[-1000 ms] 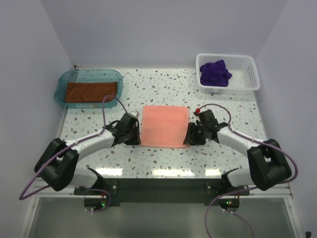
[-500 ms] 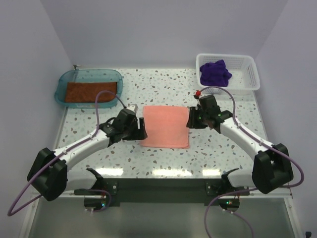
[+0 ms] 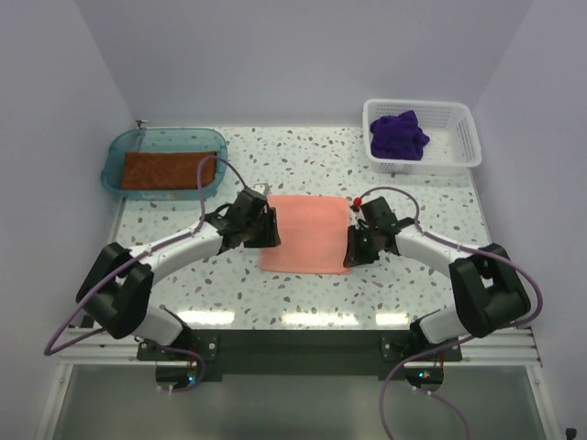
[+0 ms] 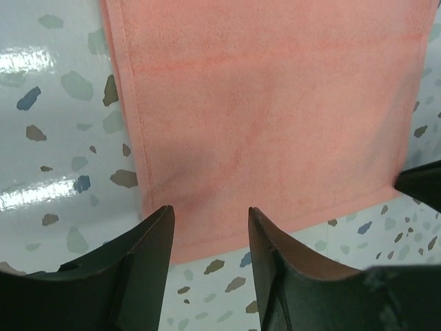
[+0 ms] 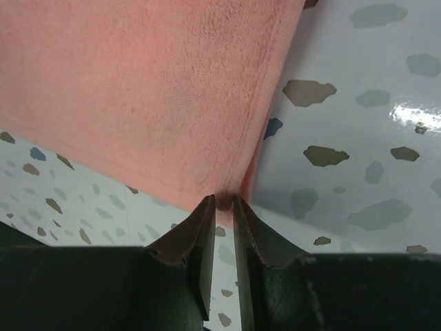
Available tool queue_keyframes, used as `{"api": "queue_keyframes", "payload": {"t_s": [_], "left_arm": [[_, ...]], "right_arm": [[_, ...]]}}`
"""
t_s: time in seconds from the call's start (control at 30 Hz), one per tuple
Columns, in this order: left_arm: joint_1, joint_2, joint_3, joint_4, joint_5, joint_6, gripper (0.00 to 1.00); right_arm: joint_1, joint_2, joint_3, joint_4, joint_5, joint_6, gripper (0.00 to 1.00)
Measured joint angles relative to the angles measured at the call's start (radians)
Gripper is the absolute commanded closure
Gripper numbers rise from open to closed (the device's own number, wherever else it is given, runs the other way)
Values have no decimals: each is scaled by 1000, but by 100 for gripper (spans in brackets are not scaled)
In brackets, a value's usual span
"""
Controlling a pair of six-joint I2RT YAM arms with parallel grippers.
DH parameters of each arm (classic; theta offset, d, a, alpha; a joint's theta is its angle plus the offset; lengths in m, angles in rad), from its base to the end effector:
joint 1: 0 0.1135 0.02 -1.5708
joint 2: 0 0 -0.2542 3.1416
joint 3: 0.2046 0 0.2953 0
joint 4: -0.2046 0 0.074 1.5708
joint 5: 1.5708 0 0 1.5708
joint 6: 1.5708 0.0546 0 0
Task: Fold and stack the towels
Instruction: Fold the towel
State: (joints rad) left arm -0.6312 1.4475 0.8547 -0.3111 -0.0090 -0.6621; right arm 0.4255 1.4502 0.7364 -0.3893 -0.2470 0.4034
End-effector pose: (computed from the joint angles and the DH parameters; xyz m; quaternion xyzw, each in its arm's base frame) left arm 0.2761 -0.2012 0.1529 -0.0161 0.9448 -0.1938 0.2638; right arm 0.2718 0.1378 0.1086 -0.0392 0.9650 0.2023 0.1622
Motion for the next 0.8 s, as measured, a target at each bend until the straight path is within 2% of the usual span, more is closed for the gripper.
{"api": "queue_keyframes", "payload": {"t_s": [0.23, 0.4, 0.57, 0.67, 0.73, 0.8], "left_arm": [[0, 120, 51, 53, -55, 4, 62], [0, 201, 48, 70, -60, 2, 67], [0, 192, 2, 109, -63, -8, 69], [0, 155, -46, 141, -55, -20, 64], [-1, 121, -79, 146, -48, -32, 53], [-3, 83, -100, 128, -47, -35, 46]], "right_arm": [[0, 15, -25, -4, 27, 4, 85], [1, -14, -25, -53, 117, -4, 87], [1, -30, -25, -92, 177, -6, 86], [1, -35, -25, -106, 181, -6, 82], [1, -47, -25, -121, 181, -9, 78], [1, -74, -24, -137, 179, -14, 68]]}}
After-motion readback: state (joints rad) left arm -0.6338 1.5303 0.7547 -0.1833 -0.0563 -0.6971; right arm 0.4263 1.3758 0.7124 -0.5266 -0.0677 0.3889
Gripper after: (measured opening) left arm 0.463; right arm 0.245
